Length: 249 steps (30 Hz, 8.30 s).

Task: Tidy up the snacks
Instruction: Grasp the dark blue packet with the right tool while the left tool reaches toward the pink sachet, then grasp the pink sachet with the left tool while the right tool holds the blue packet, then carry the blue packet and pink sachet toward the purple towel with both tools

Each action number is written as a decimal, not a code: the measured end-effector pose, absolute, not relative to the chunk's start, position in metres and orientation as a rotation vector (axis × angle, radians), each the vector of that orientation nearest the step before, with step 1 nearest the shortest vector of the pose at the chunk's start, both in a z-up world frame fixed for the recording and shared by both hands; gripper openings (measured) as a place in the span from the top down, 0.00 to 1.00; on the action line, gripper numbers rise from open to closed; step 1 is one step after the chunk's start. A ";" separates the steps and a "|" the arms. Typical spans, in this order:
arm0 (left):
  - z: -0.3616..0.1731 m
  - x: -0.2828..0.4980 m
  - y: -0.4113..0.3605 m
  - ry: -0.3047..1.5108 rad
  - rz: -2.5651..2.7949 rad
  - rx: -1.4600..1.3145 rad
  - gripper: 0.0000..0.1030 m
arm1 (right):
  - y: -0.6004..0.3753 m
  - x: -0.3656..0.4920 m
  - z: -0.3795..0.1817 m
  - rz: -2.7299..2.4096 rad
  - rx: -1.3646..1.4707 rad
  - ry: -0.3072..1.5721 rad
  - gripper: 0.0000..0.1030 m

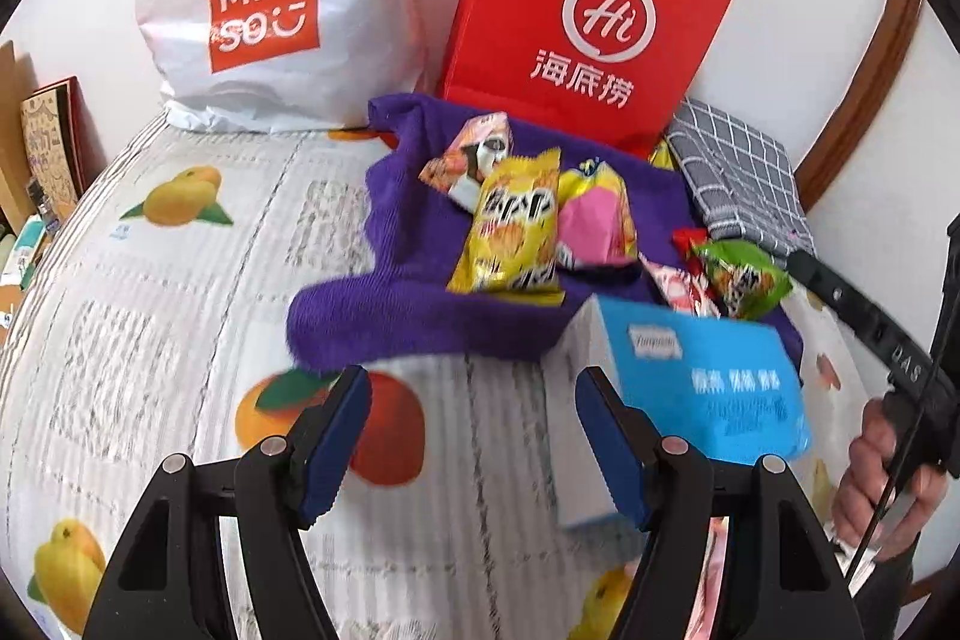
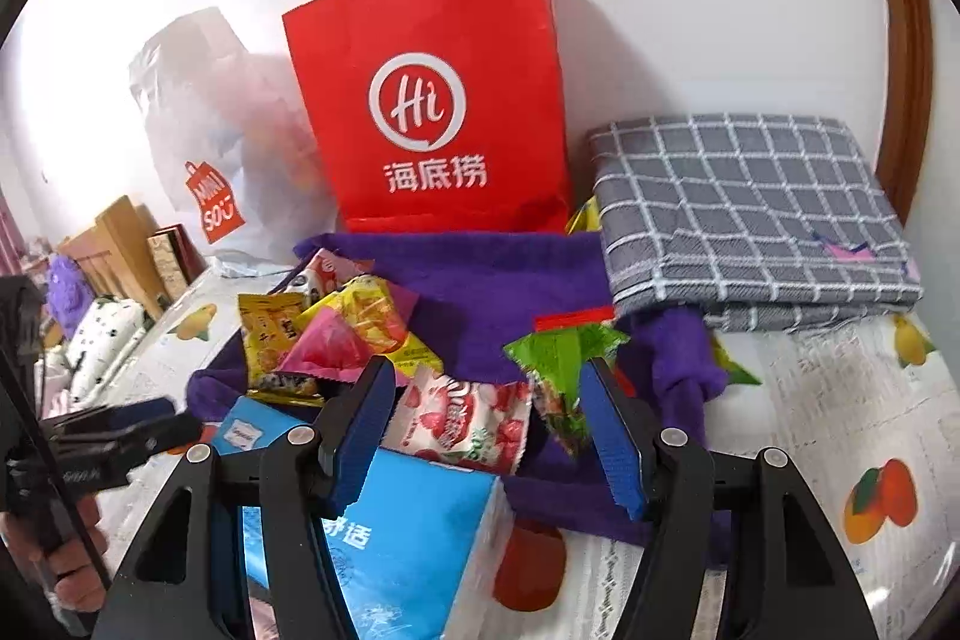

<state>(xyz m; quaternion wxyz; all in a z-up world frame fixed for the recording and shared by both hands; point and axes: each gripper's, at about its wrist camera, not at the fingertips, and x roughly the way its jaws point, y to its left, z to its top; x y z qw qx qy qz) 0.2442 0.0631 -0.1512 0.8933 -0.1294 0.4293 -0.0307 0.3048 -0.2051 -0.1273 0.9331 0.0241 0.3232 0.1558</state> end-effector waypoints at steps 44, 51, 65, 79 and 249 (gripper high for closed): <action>-0.139 0.219 0.059 0.826 -0.219 -0.394 0.34 | -0.224 0.194 -0.184 0.324 0.030 0.864 0.38; -0.134 0.216 0.054 0.813 -0.235 -0.379 0.34 | -0.202 0.199 -0.194 0.327 -0.096 0.941 0.38; -0.136 0.216 0.049 0.829 -0.254 -0.376 0.34 | -0.249 0.192 -0.183 0.151 0.014 0.841 0.58; -0.138 0.201 0.018 0.841 -0.247 -0.202 0.34 | -0.253 0.203 -0.196 0.140 -0.034 0.936 0.56; -0.156 0.156 0.057 0.668 -0.084 -0.299 0.68 | -0.179 0.313 -0.084 0.201 -0.069 0.737 0.57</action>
